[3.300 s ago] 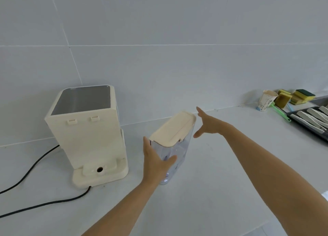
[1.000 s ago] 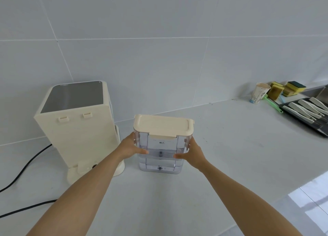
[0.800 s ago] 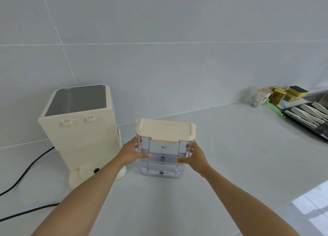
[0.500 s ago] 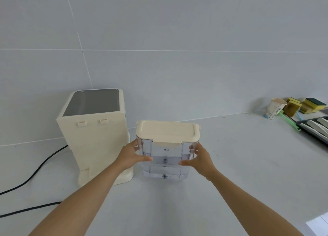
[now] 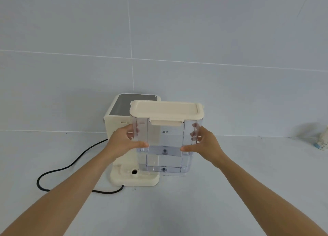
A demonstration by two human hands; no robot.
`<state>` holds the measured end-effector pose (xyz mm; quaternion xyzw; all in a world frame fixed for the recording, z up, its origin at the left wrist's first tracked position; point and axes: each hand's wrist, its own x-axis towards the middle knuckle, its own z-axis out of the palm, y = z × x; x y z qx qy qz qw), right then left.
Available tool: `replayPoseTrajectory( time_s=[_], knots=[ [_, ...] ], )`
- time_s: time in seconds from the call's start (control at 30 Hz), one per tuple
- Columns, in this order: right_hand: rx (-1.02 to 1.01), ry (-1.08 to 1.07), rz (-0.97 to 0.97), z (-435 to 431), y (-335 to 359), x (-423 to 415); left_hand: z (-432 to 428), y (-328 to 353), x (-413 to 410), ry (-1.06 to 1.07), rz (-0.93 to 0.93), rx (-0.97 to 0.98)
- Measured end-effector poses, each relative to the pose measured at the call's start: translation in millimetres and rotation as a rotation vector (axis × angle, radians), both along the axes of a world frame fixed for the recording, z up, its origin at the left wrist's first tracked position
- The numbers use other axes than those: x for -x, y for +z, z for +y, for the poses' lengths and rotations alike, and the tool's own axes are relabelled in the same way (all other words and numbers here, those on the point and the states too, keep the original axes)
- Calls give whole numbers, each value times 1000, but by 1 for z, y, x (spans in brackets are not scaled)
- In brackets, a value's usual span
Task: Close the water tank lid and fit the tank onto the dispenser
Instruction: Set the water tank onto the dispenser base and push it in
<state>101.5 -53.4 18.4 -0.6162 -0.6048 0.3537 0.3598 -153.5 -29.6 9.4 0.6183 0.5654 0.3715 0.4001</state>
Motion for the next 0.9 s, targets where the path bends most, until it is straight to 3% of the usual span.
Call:
replayPoseTrajectory(
  time_s=[0.5,0.9],
  knots=[
    [-1,153,-57,41,24,80,0,31,73,176,-14,49],
    [57,114,-94,50,19,97,17,25,81,128,8,120]
  ],
)
